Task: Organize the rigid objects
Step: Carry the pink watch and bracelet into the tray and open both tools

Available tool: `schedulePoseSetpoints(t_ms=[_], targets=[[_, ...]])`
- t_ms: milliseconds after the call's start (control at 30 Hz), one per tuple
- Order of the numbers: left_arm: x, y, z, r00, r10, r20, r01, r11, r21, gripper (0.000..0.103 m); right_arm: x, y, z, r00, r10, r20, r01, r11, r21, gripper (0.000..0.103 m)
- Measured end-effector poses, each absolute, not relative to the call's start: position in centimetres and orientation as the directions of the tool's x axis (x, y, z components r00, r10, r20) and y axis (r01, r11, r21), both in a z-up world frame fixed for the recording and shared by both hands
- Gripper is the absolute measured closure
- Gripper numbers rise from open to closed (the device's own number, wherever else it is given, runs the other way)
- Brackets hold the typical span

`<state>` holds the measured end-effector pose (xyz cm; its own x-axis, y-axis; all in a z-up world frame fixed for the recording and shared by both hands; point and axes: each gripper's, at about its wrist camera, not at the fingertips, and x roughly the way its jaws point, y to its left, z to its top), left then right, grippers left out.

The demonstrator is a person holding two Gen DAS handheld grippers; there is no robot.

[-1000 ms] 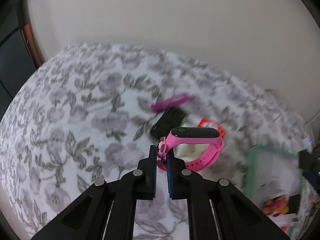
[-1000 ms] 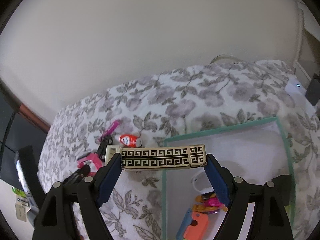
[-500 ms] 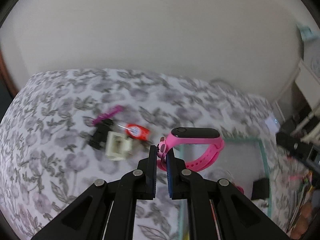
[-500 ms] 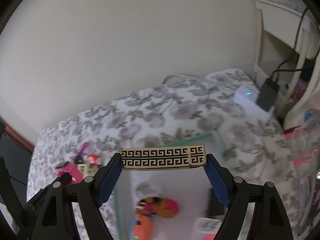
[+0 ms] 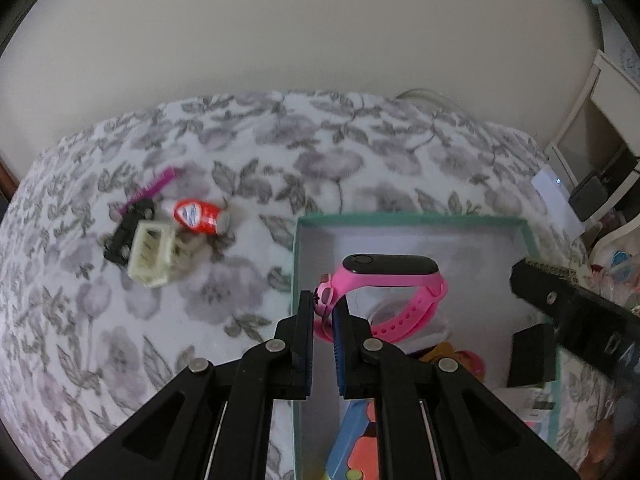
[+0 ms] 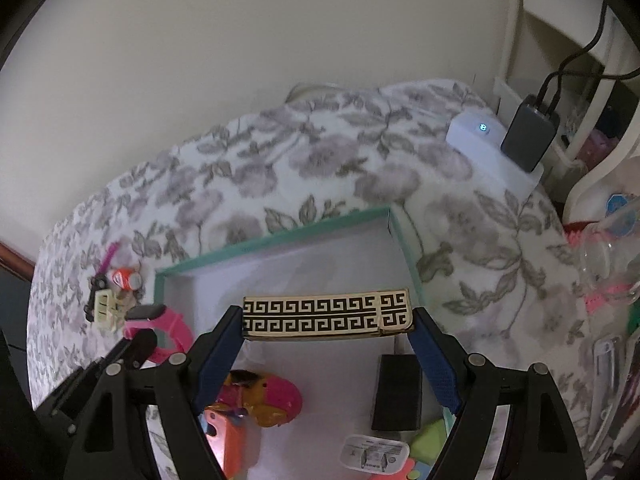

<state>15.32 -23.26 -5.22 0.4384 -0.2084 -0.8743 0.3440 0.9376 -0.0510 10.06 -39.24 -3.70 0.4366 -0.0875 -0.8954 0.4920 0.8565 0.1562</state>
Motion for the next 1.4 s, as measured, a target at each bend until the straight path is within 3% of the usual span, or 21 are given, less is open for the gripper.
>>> schedulePoseSetpoints(t_ms=[133, 600, 667, 733, 967, 1033, 1167, 1233, 1400], targets=[[15.6, -23.0, -6.8, 0.406, -0.190, -0.894, 0.322, 0.945, -0.055, 0.094, 10.1, -39.2, -4.5, 0.410, -0.090, -0.908, 0.491, 0.860, 0.136, 0.019], [15.8, -23.0, -5.2, 0.430, -0.172, -0.886, 0.319, 0.947, -0.029, 0.092, 10.3, -39.2, -5.6, 0.367, -0.083, -0.926, 0.491, 0.863, 0.117, 0.019], [15.8, -23.0, -5.0, 0.430, -0.169, -0.887, 0.318, 0.948, -0.027, 0.087, 10.4, -39.1, -5.6, 0.365, -0.083, -0.927, 0.490, 0.864, 0.115, 0.019], [15.8, -23.0, -4.7, 0.432, -0.168, -0.886, 0.315, 0.949, -0.026, 0.073, 10.5, -39.1, -5.6, 0.365, -0.083, -0.927, 0.487, 0.866, 0.114, 0.018], [15.9, -22.8, -3.6, 0.436, -0.176, -0.883, 0.311, 0.950, -0.036, 0.069, 10.5, -39.2, -5.5, 0.359, -0.086, -0.929, 0.483, 0.869, 0.106, 0.018], [16.0, -22.5, -3.1, 0.434, -0.173, -0.884, 0.302, 0.953, -0.038, 0.061, 10.5, -39.2, -5.5, 0.357, -0.087, -0.930, 0.484, 0.869, 0.104, 0.019], [16.5, -21.6, -2.3, 0.432, -0.140, -0.891, 0.270, 0.963, -0.020, 0.055, 10.5, -39.0, -5.3, 0.354, -0.090, -0.931, 0.479, 0.872, 0.097, 0.019], [16.8, -20.9, -1.8, 0.432, -0.109, -0.895, 0.243, 0.970, -0.001, 0.044, 10.5, -39.0, -5.2, 0.355, -0.093, -0.930, 0.477, 0.874, 0.095, 0.018], [17.5, -19.0, -0.7, 0.427, -0.074, -0.901, 0.191, 0.982, 0.010, 0.035, 10.5, -38.9, -4.9, 0.356, -0.091, -0.930, 0.470, 0.878, 0.093, 0.018]])
